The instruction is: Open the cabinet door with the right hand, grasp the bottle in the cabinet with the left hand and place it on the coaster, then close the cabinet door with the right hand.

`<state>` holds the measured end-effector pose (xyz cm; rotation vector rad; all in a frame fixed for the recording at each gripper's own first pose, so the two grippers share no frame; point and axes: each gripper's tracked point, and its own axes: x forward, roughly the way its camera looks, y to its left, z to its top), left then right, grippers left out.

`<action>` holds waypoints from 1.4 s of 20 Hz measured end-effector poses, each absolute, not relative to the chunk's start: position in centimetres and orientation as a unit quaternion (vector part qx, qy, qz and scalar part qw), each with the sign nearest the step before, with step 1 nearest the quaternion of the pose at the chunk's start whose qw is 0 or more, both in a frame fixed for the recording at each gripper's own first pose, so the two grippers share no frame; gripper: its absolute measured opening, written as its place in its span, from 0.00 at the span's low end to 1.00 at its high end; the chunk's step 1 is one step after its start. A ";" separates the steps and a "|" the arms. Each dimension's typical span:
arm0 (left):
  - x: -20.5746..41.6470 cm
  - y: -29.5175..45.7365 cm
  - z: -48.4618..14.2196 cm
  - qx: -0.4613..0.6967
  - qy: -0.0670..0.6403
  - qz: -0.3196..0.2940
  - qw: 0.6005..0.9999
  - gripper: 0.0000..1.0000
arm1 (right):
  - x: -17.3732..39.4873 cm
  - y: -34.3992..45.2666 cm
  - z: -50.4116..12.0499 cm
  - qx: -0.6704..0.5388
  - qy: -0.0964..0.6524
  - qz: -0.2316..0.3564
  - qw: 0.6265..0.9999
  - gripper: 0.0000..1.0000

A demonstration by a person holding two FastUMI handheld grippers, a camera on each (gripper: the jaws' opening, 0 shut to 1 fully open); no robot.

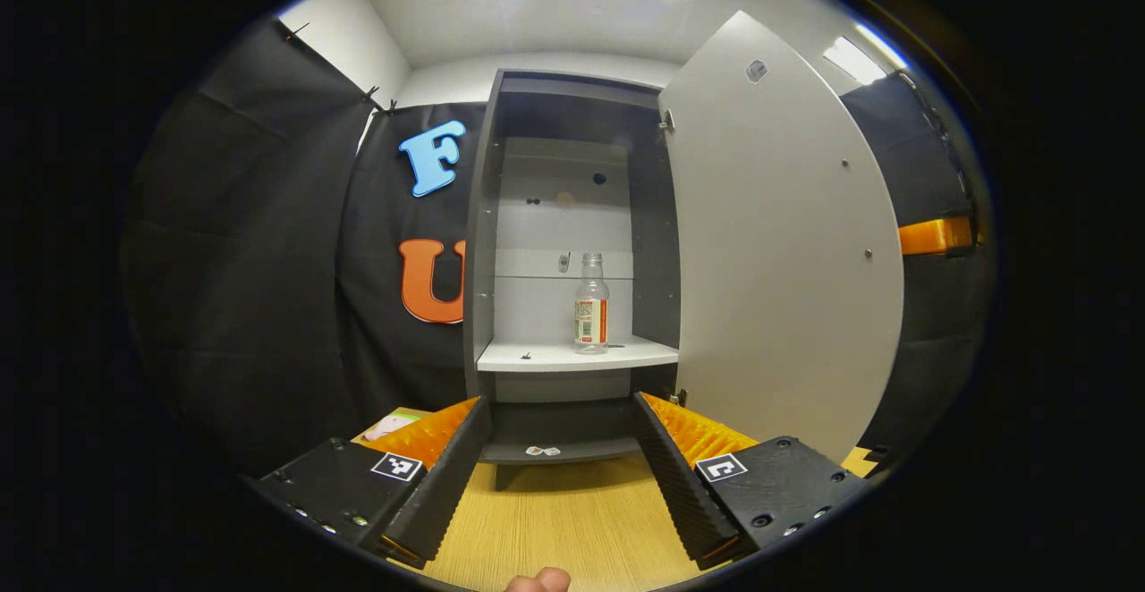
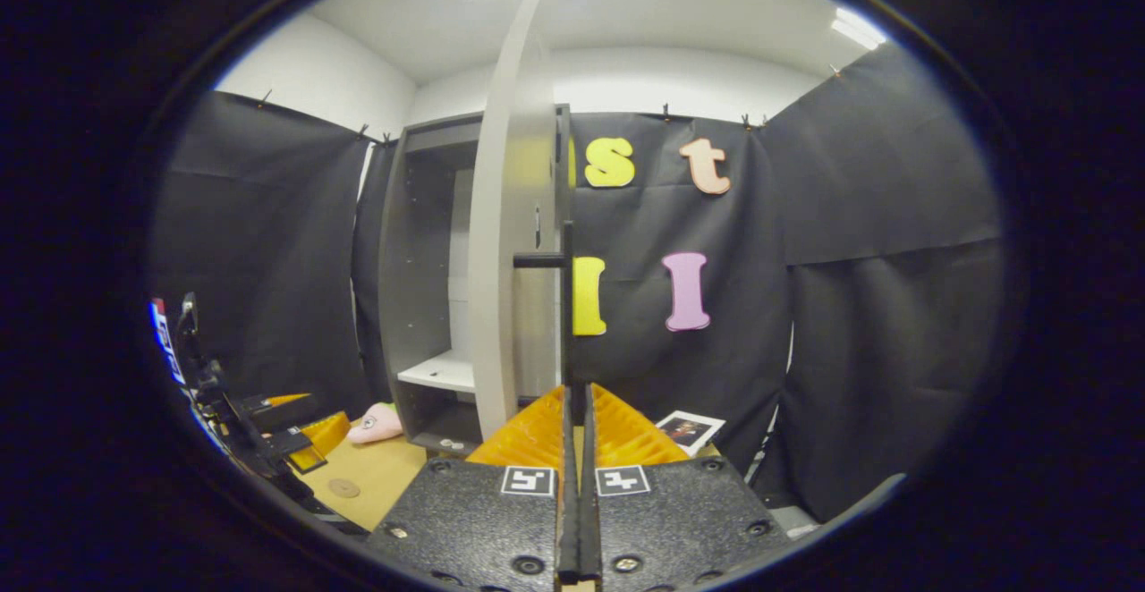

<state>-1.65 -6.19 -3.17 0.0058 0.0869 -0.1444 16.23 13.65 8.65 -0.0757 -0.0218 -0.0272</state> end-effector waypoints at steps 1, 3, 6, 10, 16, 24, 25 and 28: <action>-1.1 -6.5 -2.8 0.006 0.038 -0.073 0.997 0.95 | 15.4 12.8 8.3 -0.037 -0.017 -0.023 0.999 0.04; 0.0 -7.5 -2.1 0.006 0.033 -0.084 0.996 0.95 | 14.4 11.7 7.3 -0.032 -0.021 -0.039 0.998 0.04; 2.0 -8.9 -0.8 0.004 0.029 -0.100 0.995 0.95 | 14.8 9.7 5.5 -0.043 -0.008 -0.069 0.997 0.48; 5.1 -10.7 1.3 -0.001 0.014 -0.121 0.993 0.95 | 15.6 8.8 4.0 -0.023 0.006 -0.070 0.997 0.74; 11.1 -13.1 2.9 -0.016 0.010 -0.146 0.989 0.95 | 16.4 7.9 3.4 -0.002 0.010 -0.063 0.998 0.92; 23.0 -14.7 2.5 -0.003 0.019 -0.144 0.989 0.95 | 15.8 5.9 2.4 -0.006 0.018 -0.086 0.996 0.93; 24.4 -15.1 2.2 -0.002 0.023 -0.145 0.989 0.95 | 15.8 5.5 2.4 -0.005 0.019 -0.091 0.996 0.93; 28.0 -15.3 1.5 0.017 0.024 -0.137 0.990 0.95 | 15.5 4.4 1.9 0.003 0.024 -0.110 0.994 0.93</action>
